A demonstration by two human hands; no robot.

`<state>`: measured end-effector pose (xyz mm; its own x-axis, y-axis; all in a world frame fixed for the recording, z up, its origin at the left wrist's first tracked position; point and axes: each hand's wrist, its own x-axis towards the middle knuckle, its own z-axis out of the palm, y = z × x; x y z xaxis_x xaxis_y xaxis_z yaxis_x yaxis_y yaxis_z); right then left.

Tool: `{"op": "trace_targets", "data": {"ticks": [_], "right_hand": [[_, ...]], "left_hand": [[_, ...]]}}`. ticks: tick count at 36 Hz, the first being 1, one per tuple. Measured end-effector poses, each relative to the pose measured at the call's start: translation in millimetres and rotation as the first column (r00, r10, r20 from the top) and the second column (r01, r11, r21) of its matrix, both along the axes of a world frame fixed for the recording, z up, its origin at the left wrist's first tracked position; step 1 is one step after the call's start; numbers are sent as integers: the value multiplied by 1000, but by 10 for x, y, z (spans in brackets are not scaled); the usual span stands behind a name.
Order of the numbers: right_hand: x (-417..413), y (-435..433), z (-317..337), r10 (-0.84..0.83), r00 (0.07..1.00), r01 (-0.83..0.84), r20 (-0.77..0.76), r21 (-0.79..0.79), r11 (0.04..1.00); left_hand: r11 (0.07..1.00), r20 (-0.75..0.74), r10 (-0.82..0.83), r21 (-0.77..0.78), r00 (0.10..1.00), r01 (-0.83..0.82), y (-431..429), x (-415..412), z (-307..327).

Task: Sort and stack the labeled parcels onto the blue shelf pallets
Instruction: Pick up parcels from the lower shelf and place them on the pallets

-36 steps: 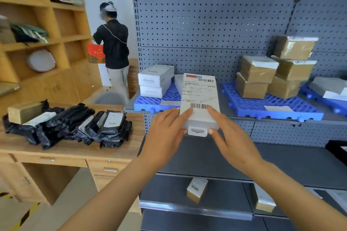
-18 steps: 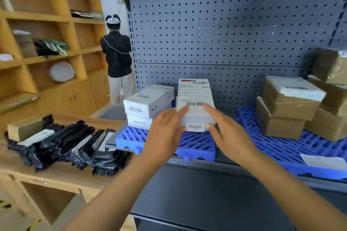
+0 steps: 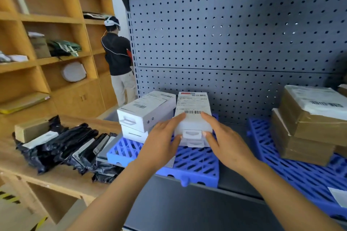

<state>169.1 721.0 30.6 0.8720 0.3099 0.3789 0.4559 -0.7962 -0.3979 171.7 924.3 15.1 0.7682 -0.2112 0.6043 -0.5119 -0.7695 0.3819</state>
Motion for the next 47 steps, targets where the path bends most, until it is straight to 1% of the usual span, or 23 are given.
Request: {"op": "trace_targets", "data": {"ticks": [5,12,16,19,22,28,30,36,42,47], "right_hand": [[10,10,17,-28,999,27,-33,-39,999],[-23,25,80,-93,995,89,-23,-133,987],[-121,5,128,-102,995,101,6,-140,985],[-301,-40,142,-119,992,123,37,-137,983],[-526,-66,148,-130,988,143,89,-163,976],[-1030,-24,104,-185,972,207,148,-155,966],[-1199,-4,62,-219,963,244,154,-165,956],[-1772,-10,-167,-346,926,367,150,-151,918],[-2426,-156,-419,-504,847,529,168,-186,828],[-2954,-435,-606,-617,776,631,132,-180,755]], "left_hand": [[1000,-52,0,13,999,1,-5,42,8],[997,-83,-1,73,997,7,6,33,47],[987,-24,-13,158,1000,16,90,0,100],[989,38,-70,130,997,64,153,-85,145],[983,117,-126,151,985,108,192,-196,202],[952,134,-283,162,950,260,233,-497,259],[933,130,-345,156,930,325,202,-587,226],[839,89,-522,229,848,493,-29,-797,38],[732,72,-670,231,739,641,-435,-1055,-209],[624,-2,-762,261,647,736,-857,-1312,-363]]}}
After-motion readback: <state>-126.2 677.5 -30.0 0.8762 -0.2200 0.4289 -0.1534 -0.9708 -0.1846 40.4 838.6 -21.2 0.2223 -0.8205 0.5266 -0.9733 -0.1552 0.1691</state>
